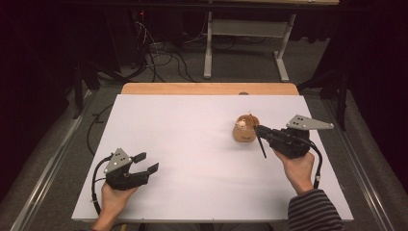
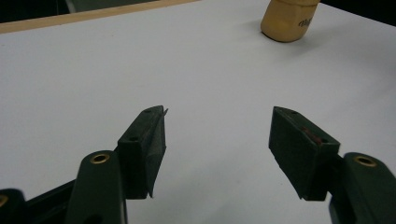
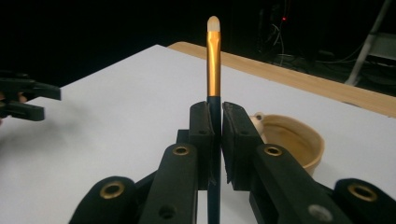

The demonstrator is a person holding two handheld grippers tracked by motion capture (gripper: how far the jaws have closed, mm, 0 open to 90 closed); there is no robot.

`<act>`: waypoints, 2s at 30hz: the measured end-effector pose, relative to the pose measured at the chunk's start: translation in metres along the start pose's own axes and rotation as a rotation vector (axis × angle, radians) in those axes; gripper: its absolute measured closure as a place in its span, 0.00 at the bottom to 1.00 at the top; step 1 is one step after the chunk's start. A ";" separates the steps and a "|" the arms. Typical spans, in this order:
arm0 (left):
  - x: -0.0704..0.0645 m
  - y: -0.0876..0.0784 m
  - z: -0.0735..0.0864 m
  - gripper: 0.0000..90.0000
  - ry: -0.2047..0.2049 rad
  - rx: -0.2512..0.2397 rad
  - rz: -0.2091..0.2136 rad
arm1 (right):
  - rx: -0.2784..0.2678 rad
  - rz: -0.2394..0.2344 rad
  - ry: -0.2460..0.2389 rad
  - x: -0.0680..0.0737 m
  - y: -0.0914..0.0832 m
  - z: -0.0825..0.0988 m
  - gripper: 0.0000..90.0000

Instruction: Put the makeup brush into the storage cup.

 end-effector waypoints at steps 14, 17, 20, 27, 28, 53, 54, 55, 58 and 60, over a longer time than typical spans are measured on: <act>-0.001 0.000 0.000 0.41 0.003 -0.002 0.005 | 0.013 0.065 0.009 -0.025 0.011 -0.021 0.95; -0.001 0.000 0.000 0.41 0.003 -0.002 0.005 | 0.014 0.071 0.006 -0.031 0.013 -0.024 0.95; -0.001 0.000 -0.001 0.41 0.002 -0.009 0.006 | 0.003 0.070 0.029 -0.036 0.014 -0.027 0.95; -0.002 -0.001 -0.001 0.41 0.008 -0.011 0.007 | 0.001 0.075 0.048 -0.046 0.024 -0.031 0.95; -0.002 -0.001 -0.001 0.41 0.008 -0.011 0.008 | 0.005 0.079 0.046 -0.048 0.025 -0.031 0.95; -0.003 -0.001 -0.001 0.41 0.012 -0.013 0.013 | 0.028 0.160 0.047 -0.075 0.061 -0.038 0.95; -0.003 -0.001 -0.002 0.41 0.012 -0.013 0.014 | 0.031 0.162 0.050 -0.075 0.061 -0.038 0.95; -0.003 -0.001 -0.002 0.41 0.014 -0.013 0.014 | 0.031 0.163 0.045 -0.076 0.062 -0.038 0.95; -0.003 -0.002 -0.002 0.41 0.014 -0.012 0.015 | 0.031 0.164 0.048 -0.076 0.064 -0.040 0.95; -0.003 -0.002 -0.002 0.41 0.015 -0.013 0.015 | 0.034 0.166 0.039 -0.076 0.066 -0.040 0.95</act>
Point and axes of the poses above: each handheld gripper's, and its own axes: y roughly forward along the jaws, z roughly out of its underside, x roughly to its left, the point moved 6 cm from there along y, roughly forward along the jaws, and after that the axes turned 15 degrees about -z, right-handed, at the moved point
